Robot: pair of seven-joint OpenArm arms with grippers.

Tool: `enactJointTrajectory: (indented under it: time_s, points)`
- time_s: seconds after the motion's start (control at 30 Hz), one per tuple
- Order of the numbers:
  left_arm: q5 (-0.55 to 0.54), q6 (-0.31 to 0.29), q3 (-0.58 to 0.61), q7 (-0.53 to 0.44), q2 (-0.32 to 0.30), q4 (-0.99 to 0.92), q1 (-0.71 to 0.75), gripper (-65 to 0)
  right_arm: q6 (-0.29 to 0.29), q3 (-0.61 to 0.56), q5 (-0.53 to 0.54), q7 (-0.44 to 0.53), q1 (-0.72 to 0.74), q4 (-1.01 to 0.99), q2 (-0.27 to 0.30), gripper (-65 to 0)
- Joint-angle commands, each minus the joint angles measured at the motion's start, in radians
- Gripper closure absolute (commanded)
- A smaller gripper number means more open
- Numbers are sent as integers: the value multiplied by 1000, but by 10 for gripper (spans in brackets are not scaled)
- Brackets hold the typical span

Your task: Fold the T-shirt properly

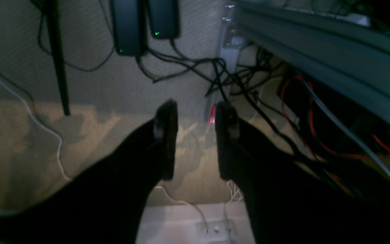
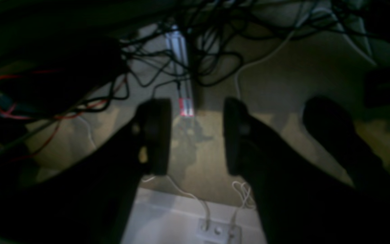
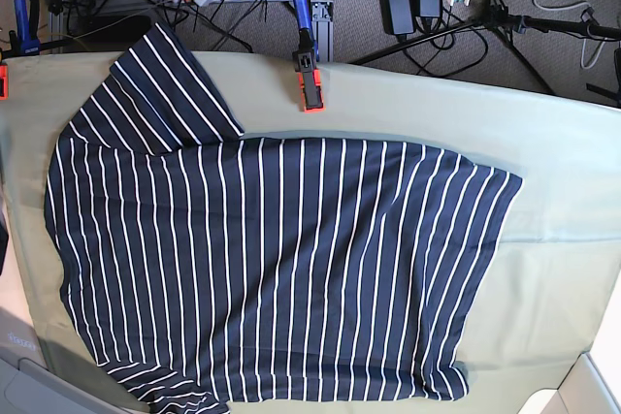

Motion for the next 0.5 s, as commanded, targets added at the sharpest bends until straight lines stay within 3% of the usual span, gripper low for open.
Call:
enactJointTrajectory:
  time_s: [0.0,0.1,0.33,0.47]
  points:
    - [-16,-19,-4,6,-16,50,29,-228,1,3,27,-11,-44,51,25,-255]
    - [-51,-37,-30,56,-31,199,100,-228,2,3,82,-29,-154,208,63,-255]
    - [-264,-202,-224,189,-38,577,275,-228,1,7,203,-69,-429,598,161,-255]
    - [-367,-222,-323,235,-41,776,351,-228,2,43,293,-85,-554,808,196,-255]
